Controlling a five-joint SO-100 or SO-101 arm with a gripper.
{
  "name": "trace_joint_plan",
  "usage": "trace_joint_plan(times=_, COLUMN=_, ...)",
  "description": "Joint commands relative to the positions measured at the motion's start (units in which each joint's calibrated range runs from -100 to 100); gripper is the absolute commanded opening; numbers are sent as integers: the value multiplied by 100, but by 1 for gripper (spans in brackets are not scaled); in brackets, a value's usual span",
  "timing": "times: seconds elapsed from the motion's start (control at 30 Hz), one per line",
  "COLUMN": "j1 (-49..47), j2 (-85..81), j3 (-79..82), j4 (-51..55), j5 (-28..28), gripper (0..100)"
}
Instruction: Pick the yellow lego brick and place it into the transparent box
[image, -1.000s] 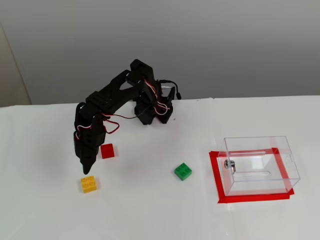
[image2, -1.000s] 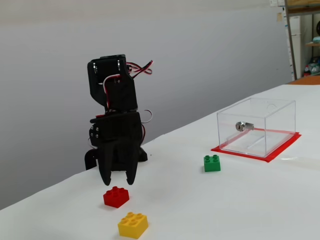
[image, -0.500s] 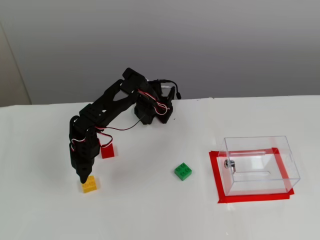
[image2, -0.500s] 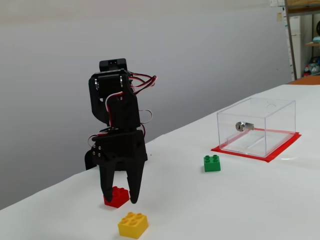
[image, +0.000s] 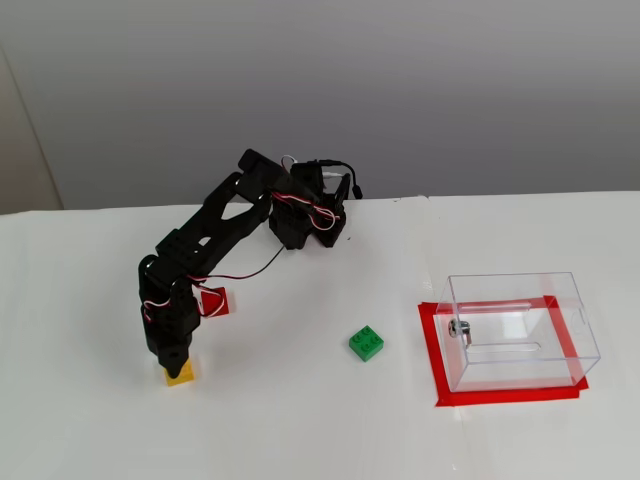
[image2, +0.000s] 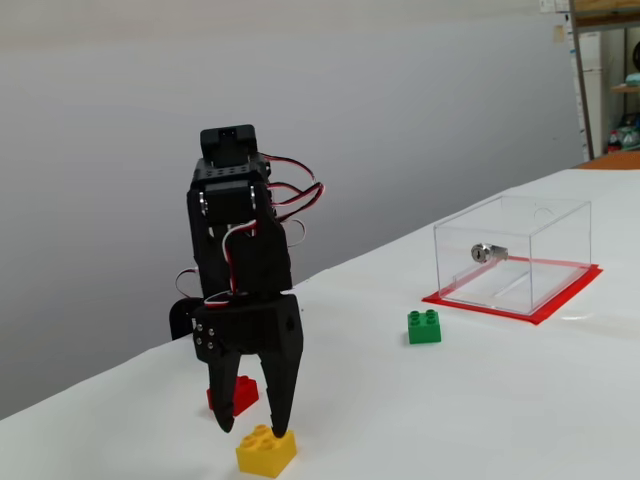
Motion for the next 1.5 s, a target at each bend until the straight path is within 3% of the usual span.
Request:
trace_joint_plan(times=0.0, j1=2, j2=-15, j3=-178, j4=-59, j5=23, gripper=25)
trace_joint_plan(times=1.17, j1=-117, j2=341, j3=-96, j4=-164, j5=23, gripper=24)
trace_joint_plan(times=1.33, j1=-102, j2=341, j3=-96, j4=-172, j5=28, gripper=11)
trace_joint_plan(times=1.47, j1=-117, j2=333, j3=-96, j4=-164, j5=33, gripper=7)
